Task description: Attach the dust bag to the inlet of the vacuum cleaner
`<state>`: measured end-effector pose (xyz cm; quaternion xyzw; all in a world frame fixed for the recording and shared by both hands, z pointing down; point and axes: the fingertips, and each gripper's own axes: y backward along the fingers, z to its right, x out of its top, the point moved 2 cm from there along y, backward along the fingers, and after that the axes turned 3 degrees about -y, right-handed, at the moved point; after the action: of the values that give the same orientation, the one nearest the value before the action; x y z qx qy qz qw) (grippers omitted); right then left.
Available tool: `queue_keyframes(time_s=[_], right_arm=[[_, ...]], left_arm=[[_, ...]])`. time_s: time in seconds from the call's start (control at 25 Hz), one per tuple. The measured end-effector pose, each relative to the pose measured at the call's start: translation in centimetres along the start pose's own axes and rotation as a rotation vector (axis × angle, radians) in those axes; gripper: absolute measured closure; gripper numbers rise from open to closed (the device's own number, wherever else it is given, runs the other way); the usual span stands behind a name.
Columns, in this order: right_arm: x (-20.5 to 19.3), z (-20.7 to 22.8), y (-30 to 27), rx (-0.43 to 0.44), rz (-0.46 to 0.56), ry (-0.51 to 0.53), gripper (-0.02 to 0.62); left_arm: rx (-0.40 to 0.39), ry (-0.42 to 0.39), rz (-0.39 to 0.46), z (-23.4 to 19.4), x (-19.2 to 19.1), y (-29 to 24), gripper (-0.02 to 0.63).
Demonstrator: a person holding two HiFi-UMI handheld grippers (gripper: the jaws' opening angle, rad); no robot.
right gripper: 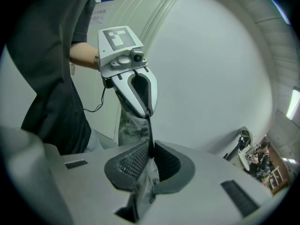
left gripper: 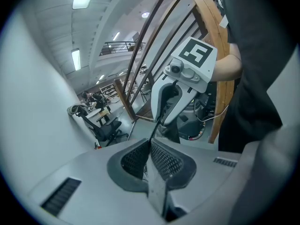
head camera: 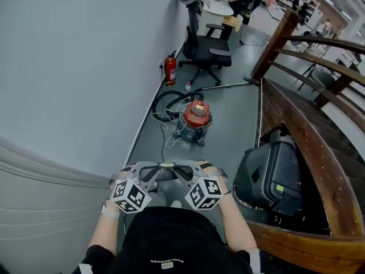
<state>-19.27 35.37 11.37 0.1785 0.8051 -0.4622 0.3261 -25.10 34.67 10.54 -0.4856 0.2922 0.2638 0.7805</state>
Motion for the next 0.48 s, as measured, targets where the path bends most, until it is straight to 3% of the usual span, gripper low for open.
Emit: queue_keyframes(time_s=[0.48], right_arm=[[-2.5,9.7,-6.8,-0.01,-0.056,-0.068,0.543]], left_arm=[[-0.085,-0.016,0.02,-10.2,-2.3,-7.3,0.584]])
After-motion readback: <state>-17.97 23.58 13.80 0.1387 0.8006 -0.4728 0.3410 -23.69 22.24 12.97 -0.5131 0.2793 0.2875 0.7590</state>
